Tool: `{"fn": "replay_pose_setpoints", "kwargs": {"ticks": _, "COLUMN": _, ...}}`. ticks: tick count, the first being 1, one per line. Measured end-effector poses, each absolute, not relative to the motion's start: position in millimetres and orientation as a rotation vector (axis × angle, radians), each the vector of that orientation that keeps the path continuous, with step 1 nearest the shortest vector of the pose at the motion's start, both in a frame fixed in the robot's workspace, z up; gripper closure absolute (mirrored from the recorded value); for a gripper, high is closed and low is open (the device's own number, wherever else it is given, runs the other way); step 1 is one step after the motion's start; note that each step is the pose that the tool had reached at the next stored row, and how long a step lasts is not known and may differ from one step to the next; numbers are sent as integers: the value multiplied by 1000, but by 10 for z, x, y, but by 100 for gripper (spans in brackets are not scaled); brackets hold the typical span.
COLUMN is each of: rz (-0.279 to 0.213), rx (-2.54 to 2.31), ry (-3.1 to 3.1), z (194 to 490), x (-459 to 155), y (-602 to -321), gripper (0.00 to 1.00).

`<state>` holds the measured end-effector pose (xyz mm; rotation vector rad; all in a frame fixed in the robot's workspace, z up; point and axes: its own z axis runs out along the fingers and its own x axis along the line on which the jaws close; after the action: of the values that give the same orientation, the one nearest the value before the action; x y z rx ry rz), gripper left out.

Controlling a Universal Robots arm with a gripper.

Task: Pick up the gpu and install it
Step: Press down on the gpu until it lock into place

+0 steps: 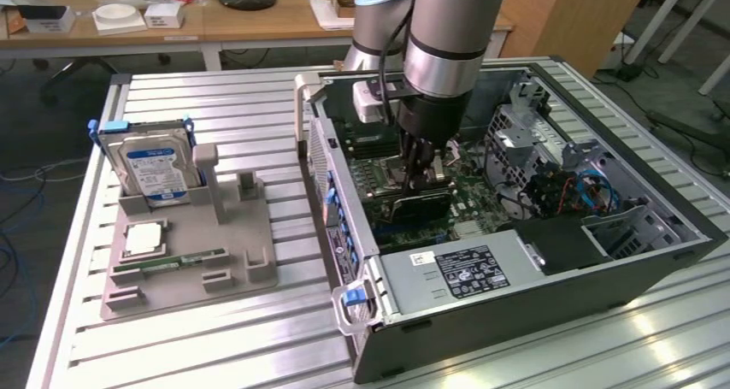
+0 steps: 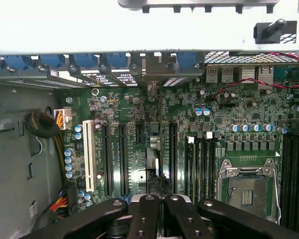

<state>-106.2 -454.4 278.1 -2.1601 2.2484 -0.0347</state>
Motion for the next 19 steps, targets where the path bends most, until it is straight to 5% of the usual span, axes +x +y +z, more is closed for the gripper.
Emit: {"fn": "replay_pose_setpoints", "kwargs": {"ticks": 19, "rz": -30, "rx": -2162, "ry": 2251, "z": 2720, "x": -882, "y": -4544, "gripper": 90}}
